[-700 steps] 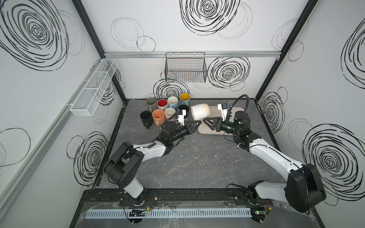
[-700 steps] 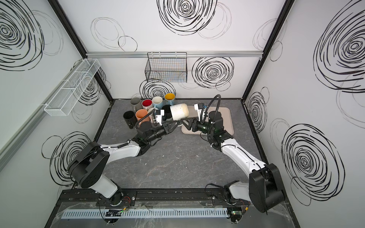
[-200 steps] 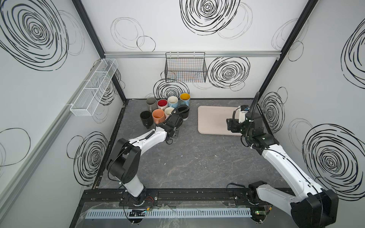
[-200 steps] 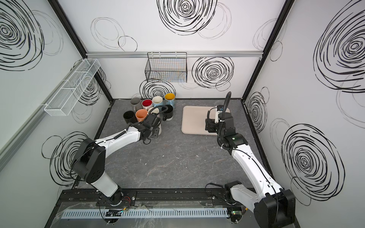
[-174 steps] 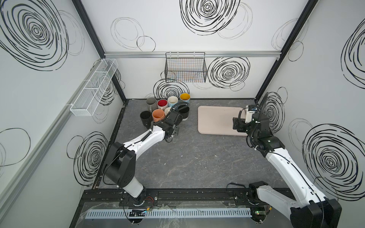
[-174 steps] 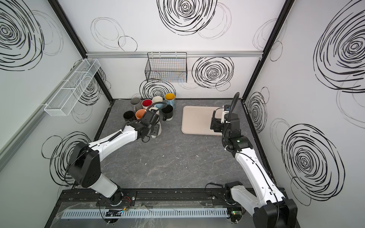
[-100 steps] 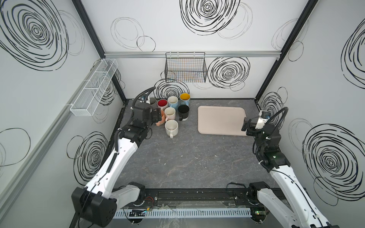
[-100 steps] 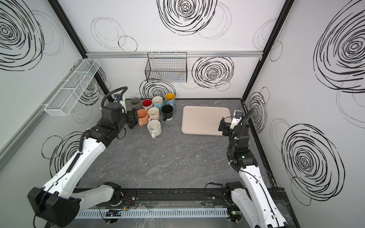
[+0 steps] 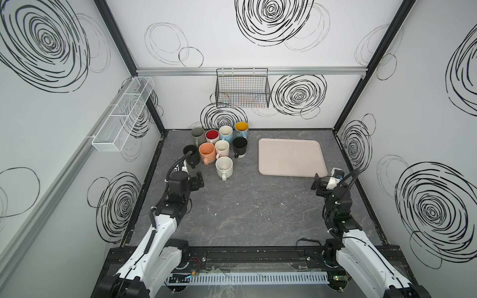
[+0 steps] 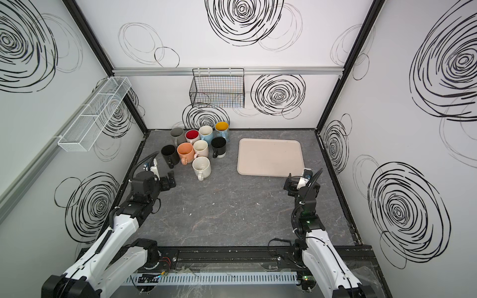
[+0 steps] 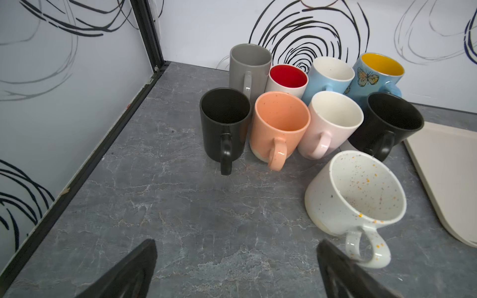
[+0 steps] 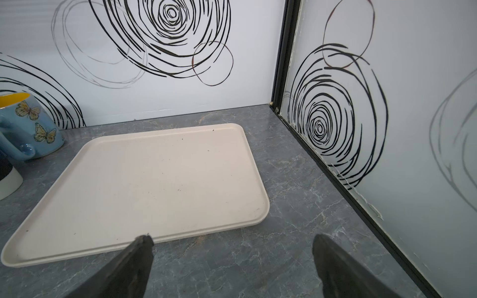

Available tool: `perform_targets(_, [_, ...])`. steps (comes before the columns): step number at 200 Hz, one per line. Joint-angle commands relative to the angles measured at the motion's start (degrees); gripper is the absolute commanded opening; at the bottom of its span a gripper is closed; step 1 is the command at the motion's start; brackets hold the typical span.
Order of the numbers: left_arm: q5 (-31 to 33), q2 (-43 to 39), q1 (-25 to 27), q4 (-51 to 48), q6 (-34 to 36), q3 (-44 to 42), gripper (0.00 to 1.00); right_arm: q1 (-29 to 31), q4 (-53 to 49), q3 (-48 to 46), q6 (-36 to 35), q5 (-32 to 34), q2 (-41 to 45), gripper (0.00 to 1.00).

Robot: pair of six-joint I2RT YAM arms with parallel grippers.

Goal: Turn the mug right side up

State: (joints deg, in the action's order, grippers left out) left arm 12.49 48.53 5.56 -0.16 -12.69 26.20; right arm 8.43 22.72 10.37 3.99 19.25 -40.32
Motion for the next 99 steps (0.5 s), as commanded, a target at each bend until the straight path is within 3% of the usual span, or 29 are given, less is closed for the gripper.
perform_targets(1, [3.8, -2.6, 0.0, 10.7, -2.1, -4.1, 0.99, -0.3, 3.4, 0.0, 1.6, 0.7, -1.4, 1.00])
perform_targets(15, [8.1, -4.5, 0.2, 16.0, -3.4, -8.3, 0.99, -0.4, 5.5, -1.0, 1.3, 1.1, -2.8, 1.00])
perform_targets(43, [10.7, -6.6, 0.3, 27.6, -3.1, -15.6, 0.99, -1.5, 11.8, -2.5, 1.3, 1.9, -8.2, 1.00])
perform_targets(53, [12.5, -6.3, 0.2, 27.1, -3.3, -15.4, 0.99, -2.3, 13.6, -2.5, 1.3, 1.4, -10.1, 1.00])
perform_targets(69, [11.9, -5.3, 0.3, 31.4, 1.9, -16.4, 0.99, -3.9, 17.0, -2.9, 2.9, 0.5, -13.5, 1.00])
perform_targets(99, [11.7, -2.2, -0.4, 43.8, 5.6, -21.6, 0.99, -7.2, 23.8, -3.0, 4.1, -1.5, -19.5, 1.00])
